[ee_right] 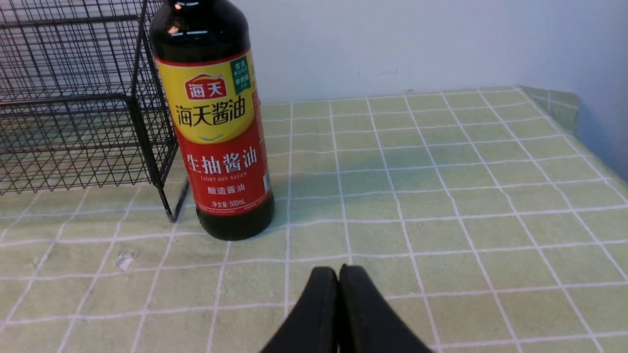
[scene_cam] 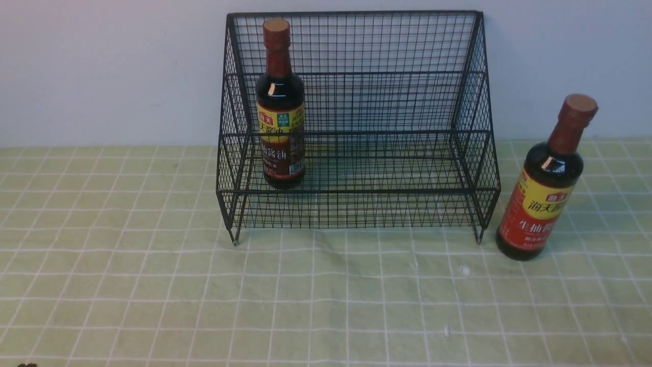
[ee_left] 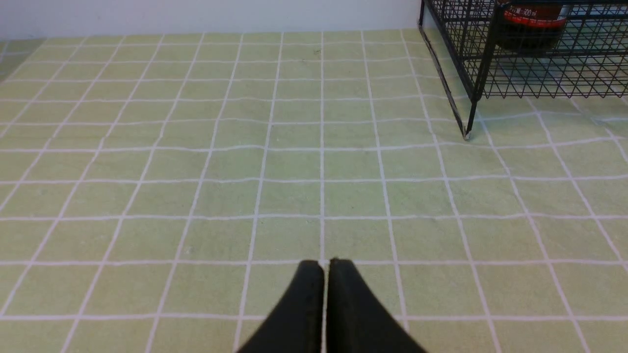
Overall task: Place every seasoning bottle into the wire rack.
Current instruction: Use the right arm to grab the condiment bottle closest to it
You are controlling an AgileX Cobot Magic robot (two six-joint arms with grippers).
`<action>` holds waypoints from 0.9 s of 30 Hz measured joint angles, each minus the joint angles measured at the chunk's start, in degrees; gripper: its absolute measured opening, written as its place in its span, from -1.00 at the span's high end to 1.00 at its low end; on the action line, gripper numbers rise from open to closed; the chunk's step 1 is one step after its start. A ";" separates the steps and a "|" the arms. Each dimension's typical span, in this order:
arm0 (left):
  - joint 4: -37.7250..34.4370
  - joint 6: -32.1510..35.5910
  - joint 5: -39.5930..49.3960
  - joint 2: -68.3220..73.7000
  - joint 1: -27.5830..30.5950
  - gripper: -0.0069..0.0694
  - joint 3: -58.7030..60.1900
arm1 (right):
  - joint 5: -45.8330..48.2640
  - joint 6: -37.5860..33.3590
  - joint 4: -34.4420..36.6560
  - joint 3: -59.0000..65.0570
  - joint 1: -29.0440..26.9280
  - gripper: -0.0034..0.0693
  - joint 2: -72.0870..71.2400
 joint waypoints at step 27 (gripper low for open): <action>-0.02 0.00 0.00 0.00 0.00 0.84 0.00 | -20.04 11.39 23.47 0.56 0.00 0.94 0.00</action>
